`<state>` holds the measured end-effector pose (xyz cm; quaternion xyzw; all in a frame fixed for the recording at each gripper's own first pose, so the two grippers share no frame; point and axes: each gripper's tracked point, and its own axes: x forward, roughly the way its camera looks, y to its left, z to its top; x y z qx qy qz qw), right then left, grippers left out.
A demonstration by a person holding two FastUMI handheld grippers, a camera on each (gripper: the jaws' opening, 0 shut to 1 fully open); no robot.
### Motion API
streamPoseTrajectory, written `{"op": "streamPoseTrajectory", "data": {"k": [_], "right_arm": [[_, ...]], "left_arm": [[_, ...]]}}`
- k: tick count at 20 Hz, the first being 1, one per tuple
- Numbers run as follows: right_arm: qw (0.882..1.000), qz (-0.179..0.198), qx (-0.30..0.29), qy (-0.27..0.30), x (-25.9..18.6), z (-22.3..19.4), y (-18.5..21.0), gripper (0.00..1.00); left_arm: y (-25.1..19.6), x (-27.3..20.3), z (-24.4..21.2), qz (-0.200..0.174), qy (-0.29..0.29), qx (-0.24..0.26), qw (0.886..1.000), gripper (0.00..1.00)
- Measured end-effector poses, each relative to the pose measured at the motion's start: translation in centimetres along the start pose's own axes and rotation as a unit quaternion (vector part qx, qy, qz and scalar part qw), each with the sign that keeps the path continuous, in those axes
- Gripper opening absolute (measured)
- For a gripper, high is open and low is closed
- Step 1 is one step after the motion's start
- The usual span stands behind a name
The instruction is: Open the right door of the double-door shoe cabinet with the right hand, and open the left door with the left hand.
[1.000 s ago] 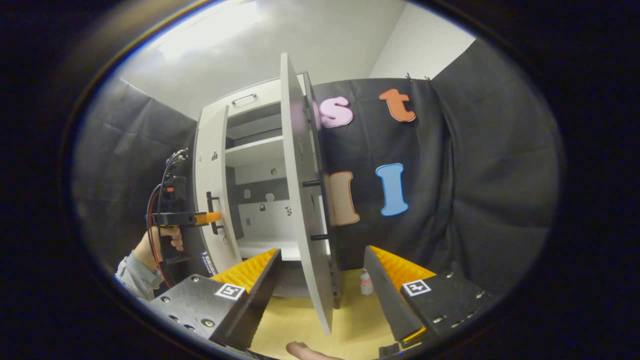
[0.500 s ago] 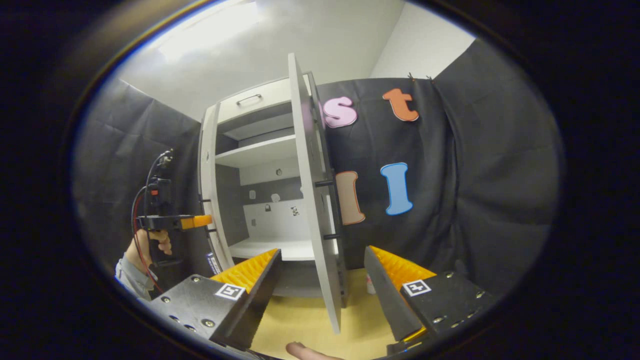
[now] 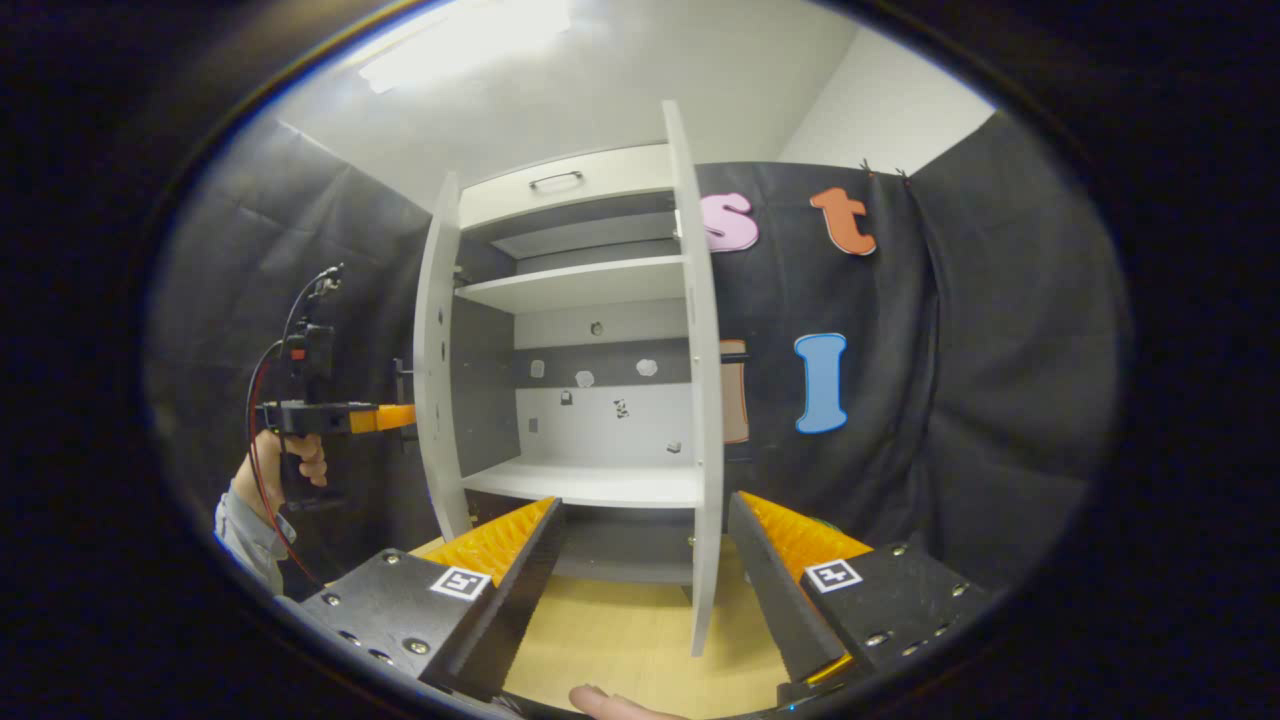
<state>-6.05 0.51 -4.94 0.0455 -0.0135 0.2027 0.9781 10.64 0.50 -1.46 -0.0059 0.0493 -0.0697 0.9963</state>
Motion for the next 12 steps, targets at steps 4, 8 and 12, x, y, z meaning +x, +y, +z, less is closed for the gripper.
{"op": "streamPoseTrajectory", "data": {"k": [4,8,12], "right_arm": [[0.999,0.029,0.021,0.005,-1.5,0.1,4.7,0.99],[0.999,0.032,0.021,0.002,-1.4,0.6,6.9,0.98],[0.999,0.032,0.016,0.005,-1.3,0.1,7.9,0.94]], "left_arm": [[3.8,-1.7,0.1,0.033,0.001,0.011,0.999,0.10],[8.3,-2.6,0.1,0.063,0.002,0.015,0.998,0.05],[11.2,-2.8,0.3,0.040,-0.007,-0.034,0.999,0.02]]}}
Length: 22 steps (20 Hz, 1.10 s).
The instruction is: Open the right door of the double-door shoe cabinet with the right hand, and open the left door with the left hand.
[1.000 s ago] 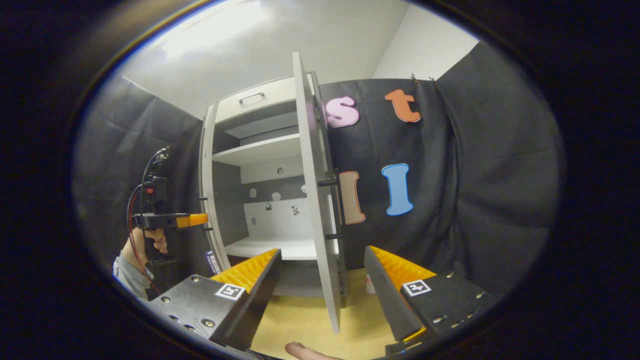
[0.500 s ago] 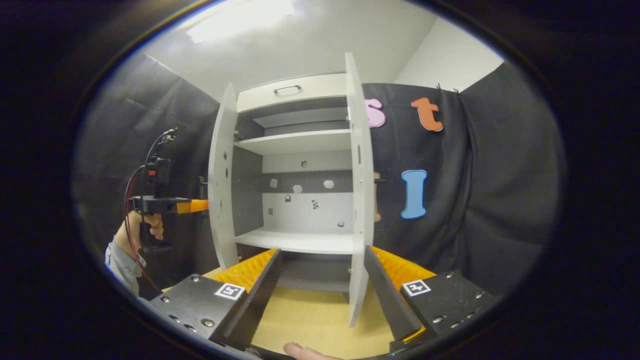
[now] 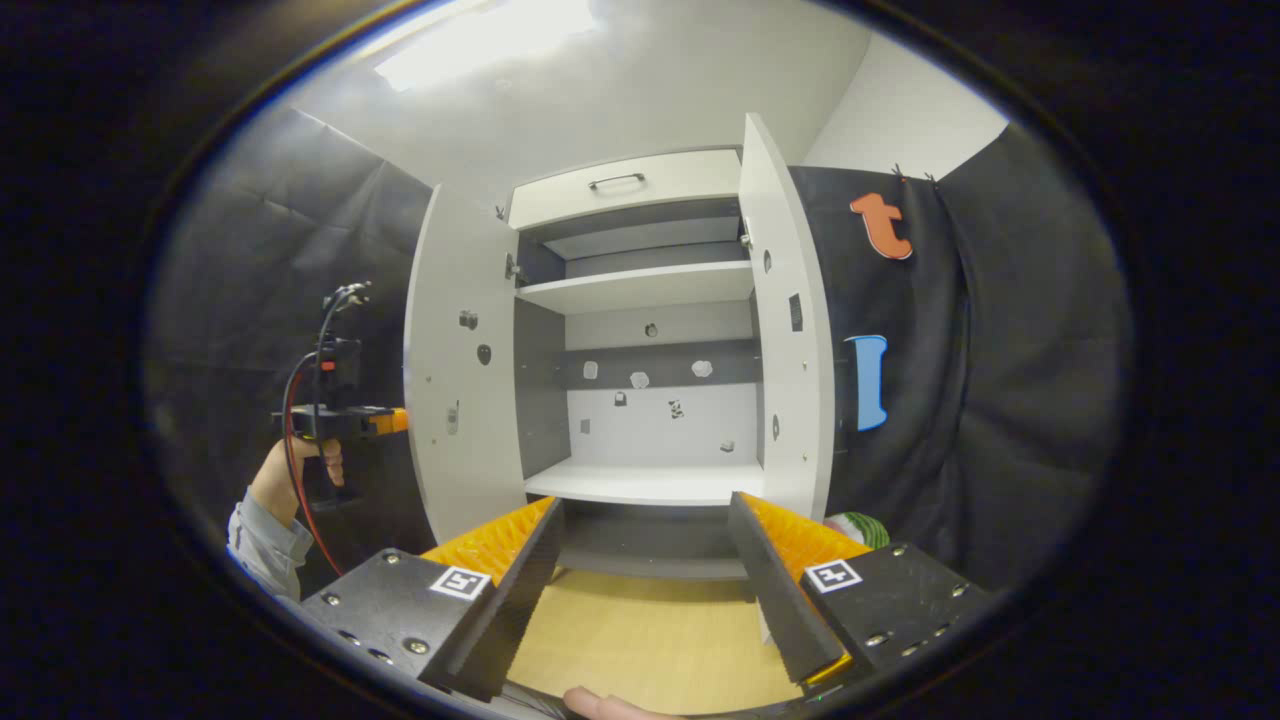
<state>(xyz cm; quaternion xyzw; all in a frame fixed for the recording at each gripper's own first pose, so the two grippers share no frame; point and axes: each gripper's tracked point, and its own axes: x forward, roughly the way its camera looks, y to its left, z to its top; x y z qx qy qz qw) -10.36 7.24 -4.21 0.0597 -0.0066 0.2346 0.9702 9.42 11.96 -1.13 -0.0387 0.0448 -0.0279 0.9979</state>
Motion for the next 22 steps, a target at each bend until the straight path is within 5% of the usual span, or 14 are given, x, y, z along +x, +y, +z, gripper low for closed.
{"op": "streamPoseTrajectory", "data": {"k": [10,17,19,21,22], "right_arm": [[1.000,0.000,0.004,-0.004,-0.5,-0.1,0.7,0.98],[0.999,-0.039,-0.003,-0.017,-0.4,0.2,-1.9,0.98],[0.999,-0.047,-0.003,-0.013,-0.3,-0.4,-2.3,0.98],[0.998,-0.056,-0.004,-0.009,-0.3,-0.7,-2.8,0.98],[0.998,-0.062,-0.007,-0.011,-0.3,-0.6,-3.0,0.98]], "left_arm": [[0.4,-0.1,-0.4,0.005,-0.006,0.024,1.000,0.00],[-0.3,-4.3,-0.7,0.037,-0.015,0.014,0.999,0.07],[-0.4,-6.5,-1.0,0.057,-0.012,0.006,0.998,0.45],[-1.9,-8.7,-0.8,0.053,-0.018,0.009,0.998,0.66],[-2.9,-9.6,-0.6,0.043,-0.023,0.007,0.999,0.68]]}}
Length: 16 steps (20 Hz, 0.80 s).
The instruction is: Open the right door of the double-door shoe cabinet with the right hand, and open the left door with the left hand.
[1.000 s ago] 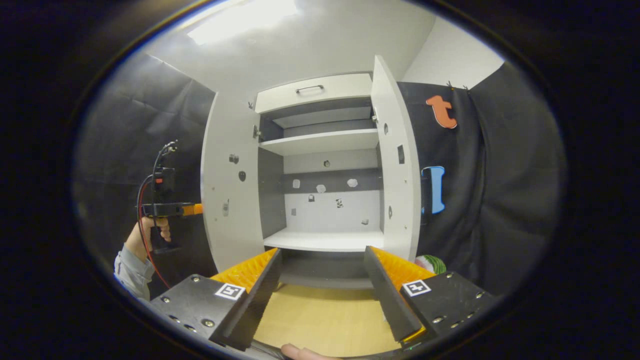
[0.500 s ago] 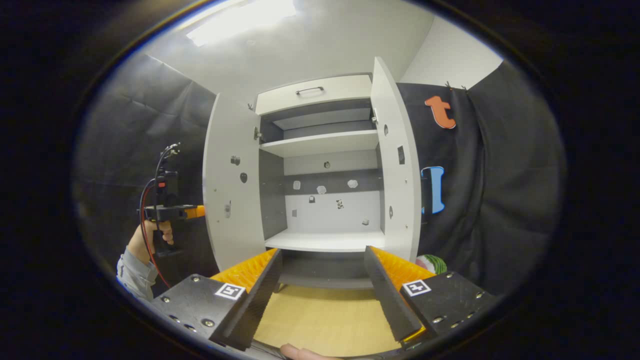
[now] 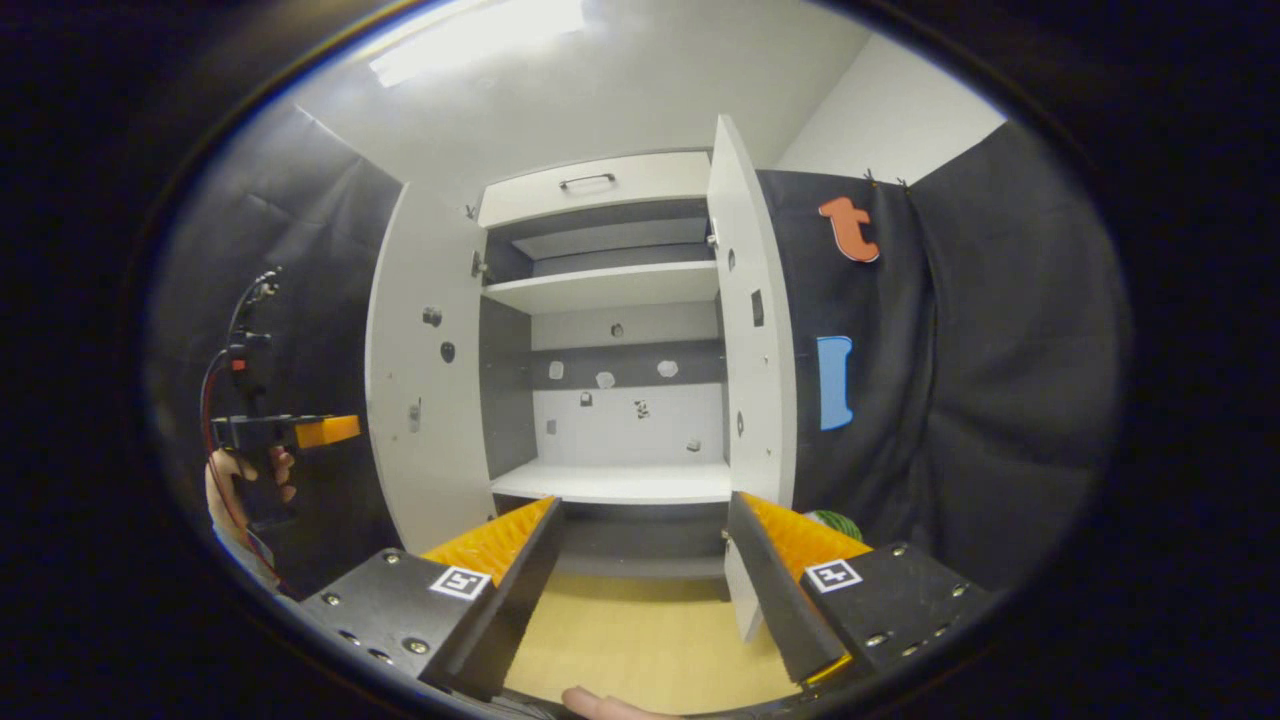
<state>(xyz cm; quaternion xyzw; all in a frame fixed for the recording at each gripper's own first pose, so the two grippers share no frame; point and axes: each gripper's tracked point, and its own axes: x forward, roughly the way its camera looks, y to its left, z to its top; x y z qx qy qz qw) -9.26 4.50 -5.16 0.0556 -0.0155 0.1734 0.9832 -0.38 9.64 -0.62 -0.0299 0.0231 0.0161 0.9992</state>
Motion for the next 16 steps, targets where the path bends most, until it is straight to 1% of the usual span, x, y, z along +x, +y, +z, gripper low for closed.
{"op": "streamPoseTrajectory", "data": {"k": [1,2,3,7,8,9,11,13,16], "right_arm": [[1.000,-0.007,-0.004,-0.002,-0.1,0.1,-0.4,0.99],[1.000,-0.012,-0.007,-0.003,-0.1,0.0,-0.6,0.99],[1.000,-0.012,-0.007,-0.003,-0.2,0.0,-0.6,0.99],[1.000,-0.017,0.001,-0.007,-0.5,0.4,-1.3,0.98],[1.000,-0.018,0.003,-0.007,-0.5,0.4,-1.5,0.98],[1.000,-0.020,0.004,-0.008,-0.6,0.4,-1.8,0.98],[1.000,-0.022,0.006,-0.008,-0.7,0.4,-2.3,0.98],[1.000,-0.025,0.004,-0.005,-0.8,0.2,-2.8,0.98],[1.000,-0.027,-0.004,-0.002,-0.9,0.0,-3.2,0.98]], "left_arm": [[-0.9,-1.1,0.2,-0.011,-0.003,0.002,1.000,0.72],[-1.5,-1.9,0.3,-0.013,-0.006,0.004,1.000,0.82],[-1.9,-3.1,0.5,-0.014,-0.008,0.006,1.000,0.99],[-4.3,-5.9,0.5,-0.011,-0.023,0.013,1.000,0.96],[-4.9,-6.6,0.3,-0.011,-0.026,0.018,0.999,0.94],[-5.5,-7.3,-0.1,-0.009,-0.032,0.021,0.999,0.97],[-6.6,-8.4,-1.1,-0.004,-0.037,0.023,0.999,0.96],[-8.5,-9.0,-2.7,-0.024,-0.027,0.025,0.999,0.96],[-8.9,-8.7,-3.8,-0.025,-0.015,0.009,1.000,0.98]]}}
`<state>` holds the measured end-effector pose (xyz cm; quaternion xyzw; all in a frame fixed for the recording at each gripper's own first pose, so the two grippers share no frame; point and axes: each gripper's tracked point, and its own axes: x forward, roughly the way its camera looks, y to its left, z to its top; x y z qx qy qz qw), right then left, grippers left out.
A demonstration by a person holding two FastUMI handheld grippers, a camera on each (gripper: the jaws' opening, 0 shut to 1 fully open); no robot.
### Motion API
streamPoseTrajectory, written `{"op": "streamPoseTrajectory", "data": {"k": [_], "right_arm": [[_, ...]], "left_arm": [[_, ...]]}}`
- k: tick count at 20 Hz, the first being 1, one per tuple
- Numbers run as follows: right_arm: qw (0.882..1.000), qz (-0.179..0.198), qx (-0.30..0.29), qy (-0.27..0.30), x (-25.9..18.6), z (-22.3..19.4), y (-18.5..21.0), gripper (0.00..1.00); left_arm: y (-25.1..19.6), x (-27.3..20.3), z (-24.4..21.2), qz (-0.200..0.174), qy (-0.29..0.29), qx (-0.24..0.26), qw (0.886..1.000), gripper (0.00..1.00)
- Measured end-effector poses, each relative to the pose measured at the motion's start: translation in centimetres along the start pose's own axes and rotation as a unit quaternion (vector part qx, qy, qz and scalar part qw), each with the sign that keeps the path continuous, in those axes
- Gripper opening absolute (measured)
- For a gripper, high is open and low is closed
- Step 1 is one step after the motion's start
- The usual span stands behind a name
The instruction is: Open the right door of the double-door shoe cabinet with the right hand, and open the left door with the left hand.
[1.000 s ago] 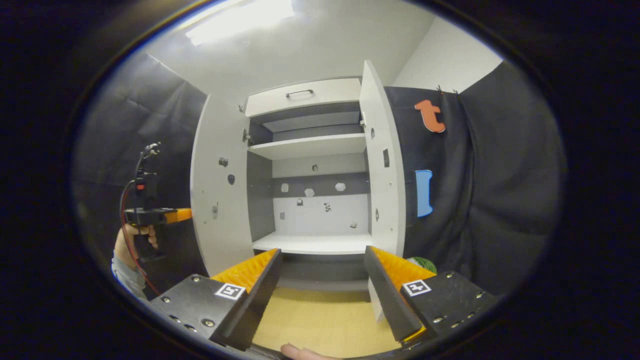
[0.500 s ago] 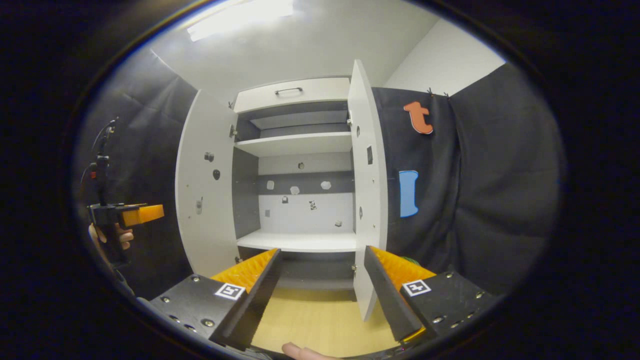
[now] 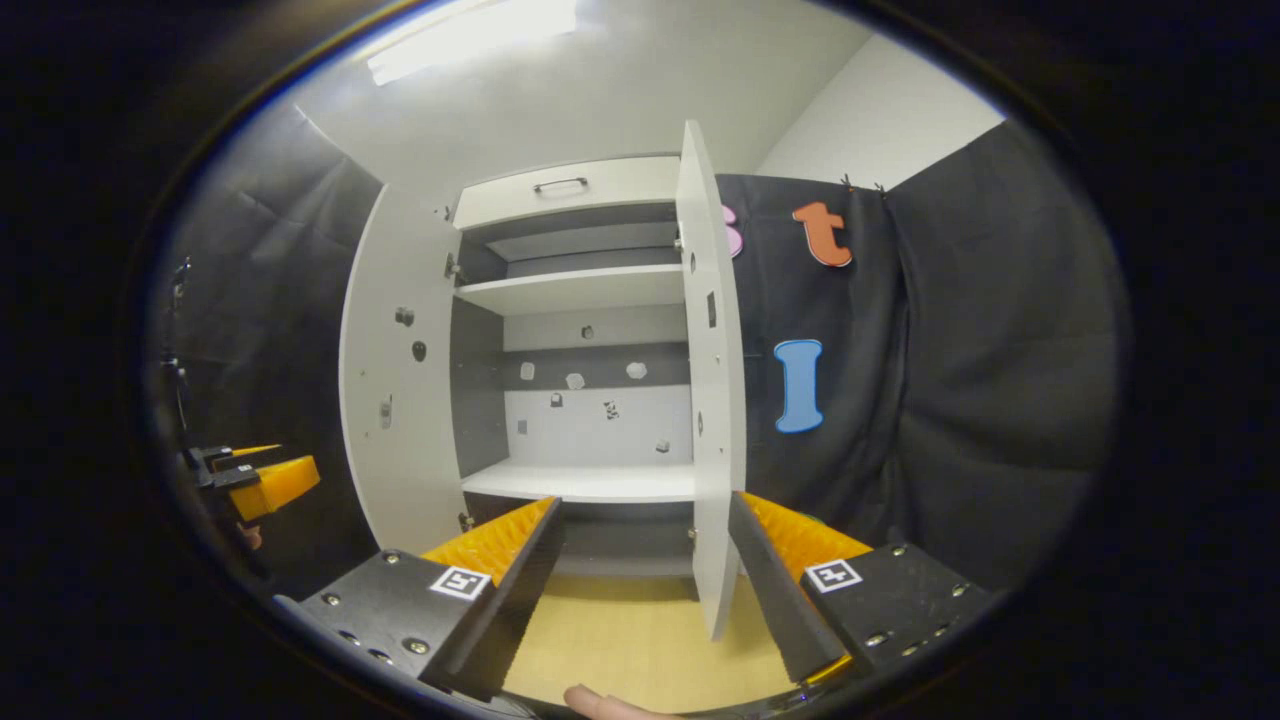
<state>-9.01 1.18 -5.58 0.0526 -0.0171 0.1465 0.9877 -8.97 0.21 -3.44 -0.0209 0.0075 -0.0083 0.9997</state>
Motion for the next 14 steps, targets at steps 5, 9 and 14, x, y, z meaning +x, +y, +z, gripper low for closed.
{"op": "streamPoseTrajectory", "data": {"k": [5,9,14], "right_arm": [[1.000,0.002,-0.004,-0.003,-0.3,0.0,-0.2,0.98],[1.000,0.004,0.003,0.002,0.1,-0.5,-0.3,0.98],[1.000,0.002,0.012,0.010,0.2,-0.7,-0.7,0.98]], "left_arm": [[0.3,0.6,-1.0,0.006,0.004,-0.004,1.000,0.98],[0.5,0.7,-0.5,0.002,-0.008,-0.024,1.000,0.98],[1.1,0.6,0.9,0.003,-0.032,-0.025,0.999,0.96]]}}
